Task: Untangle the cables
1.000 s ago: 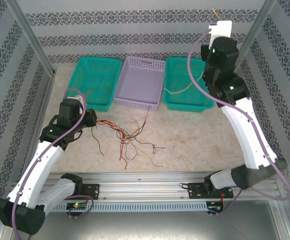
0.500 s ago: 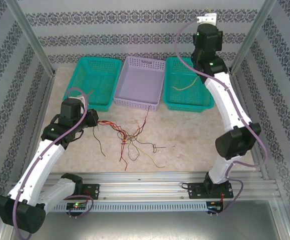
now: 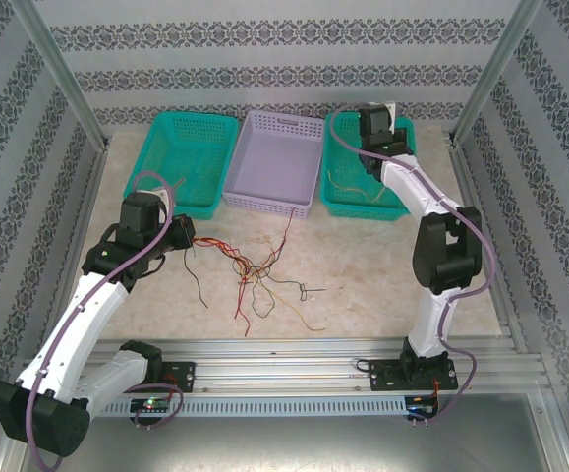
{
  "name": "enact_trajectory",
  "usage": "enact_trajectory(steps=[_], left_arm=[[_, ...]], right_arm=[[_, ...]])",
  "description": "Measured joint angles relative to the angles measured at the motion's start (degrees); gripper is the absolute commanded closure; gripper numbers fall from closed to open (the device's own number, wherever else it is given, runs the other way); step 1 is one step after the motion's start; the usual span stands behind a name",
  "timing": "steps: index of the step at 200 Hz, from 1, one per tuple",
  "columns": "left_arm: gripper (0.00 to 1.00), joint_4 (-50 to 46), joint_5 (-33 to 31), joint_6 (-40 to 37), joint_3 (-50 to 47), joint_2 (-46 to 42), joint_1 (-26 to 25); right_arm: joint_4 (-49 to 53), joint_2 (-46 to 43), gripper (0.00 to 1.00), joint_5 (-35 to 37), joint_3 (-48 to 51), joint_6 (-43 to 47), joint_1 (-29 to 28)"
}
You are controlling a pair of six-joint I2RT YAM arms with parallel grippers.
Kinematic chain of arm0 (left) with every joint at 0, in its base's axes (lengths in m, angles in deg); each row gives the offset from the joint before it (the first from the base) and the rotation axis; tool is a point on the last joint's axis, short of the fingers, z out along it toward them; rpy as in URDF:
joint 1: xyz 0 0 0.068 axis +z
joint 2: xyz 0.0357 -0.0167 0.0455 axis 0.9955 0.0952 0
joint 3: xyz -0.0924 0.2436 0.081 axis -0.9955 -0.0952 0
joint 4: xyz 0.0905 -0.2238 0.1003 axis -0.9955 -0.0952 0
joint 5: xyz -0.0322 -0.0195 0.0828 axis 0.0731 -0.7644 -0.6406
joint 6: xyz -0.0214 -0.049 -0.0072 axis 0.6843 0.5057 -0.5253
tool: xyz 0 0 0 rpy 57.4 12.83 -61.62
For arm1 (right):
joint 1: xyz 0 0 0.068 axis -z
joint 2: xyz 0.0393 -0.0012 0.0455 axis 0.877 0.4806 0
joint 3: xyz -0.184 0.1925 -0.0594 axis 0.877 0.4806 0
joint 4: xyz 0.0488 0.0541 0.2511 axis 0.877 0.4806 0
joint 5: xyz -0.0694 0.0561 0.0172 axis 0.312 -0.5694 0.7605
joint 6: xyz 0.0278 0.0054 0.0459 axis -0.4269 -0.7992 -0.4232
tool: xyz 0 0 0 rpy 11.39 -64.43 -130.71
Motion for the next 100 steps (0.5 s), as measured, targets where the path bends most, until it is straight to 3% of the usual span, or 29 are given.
enact_trajectory(steps=[100], left_arm=[[1.00, 0.00, 0.46, 0.02, 0.00, 0.09, 0.00]], right_arm=[[19.98, 14.08, 1.00, -11.52, -11.85, -8.85, 1.70]])
